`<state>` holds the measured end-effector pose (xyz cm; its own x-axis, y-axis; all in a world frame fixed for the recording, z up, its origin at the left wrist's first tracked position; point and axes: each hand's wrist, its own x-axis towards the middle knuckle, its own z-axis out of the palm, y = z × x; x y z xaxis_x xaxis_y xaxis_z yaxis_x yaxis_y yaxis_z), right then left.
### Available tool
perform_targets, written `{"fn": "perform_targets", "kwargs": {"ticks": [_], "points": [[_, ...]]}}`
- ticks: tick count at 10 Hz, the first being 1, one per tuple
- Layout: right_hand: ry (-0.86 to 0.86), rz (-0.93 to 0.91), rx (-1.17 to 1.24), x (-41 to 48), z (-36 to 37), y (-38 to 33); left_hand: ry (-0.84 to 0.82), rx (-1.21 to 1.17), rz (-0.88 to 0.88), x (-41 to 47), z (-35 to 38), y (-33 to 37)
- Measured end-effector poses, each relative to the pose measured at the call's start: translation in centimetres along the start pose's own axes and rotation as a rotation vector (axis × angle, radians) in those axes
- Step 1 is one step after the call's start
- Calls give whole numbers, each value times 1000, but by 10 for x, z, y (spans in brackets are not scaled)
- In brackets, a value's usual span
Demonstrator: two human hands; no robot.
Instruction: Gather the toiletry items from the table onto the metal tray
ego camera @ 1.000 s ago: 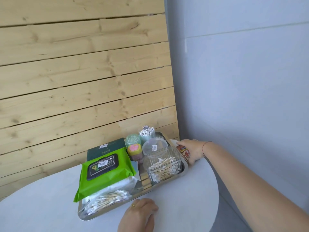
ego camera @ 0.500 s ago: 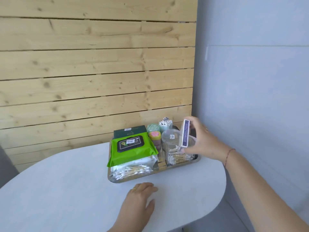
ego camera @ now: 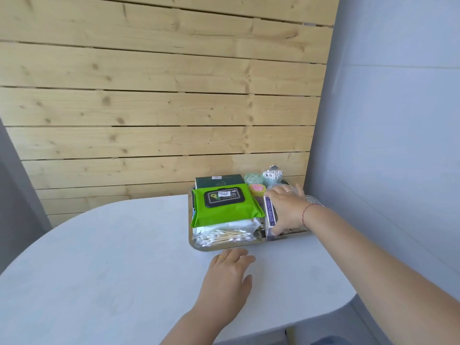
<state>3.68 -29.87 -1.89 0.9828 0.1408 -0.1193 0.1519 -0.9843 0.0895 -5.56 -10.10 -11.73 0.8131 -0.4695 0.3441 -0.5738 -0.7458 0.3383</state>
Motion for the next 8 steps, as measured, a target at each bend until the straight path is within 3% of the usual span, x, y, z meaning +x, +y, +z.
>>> {"fn": "perform_targets", "kwargs": {"ticks": [3, 6, 7, 8], "points": [[-65, 12, -89, 13, 9, -4, -5, -21, -27, 0, -4, 1], [67, -58, 1, 1, 19, -12, -26, -18, -49, -2, -11, 4], [64, -4, 53, -6, 8, -16, 1, -65, -52, 3, -16, 1], [442, 75, 87, -35, 21, -27, 45, -46, -22, -8, -20, -2]]}}
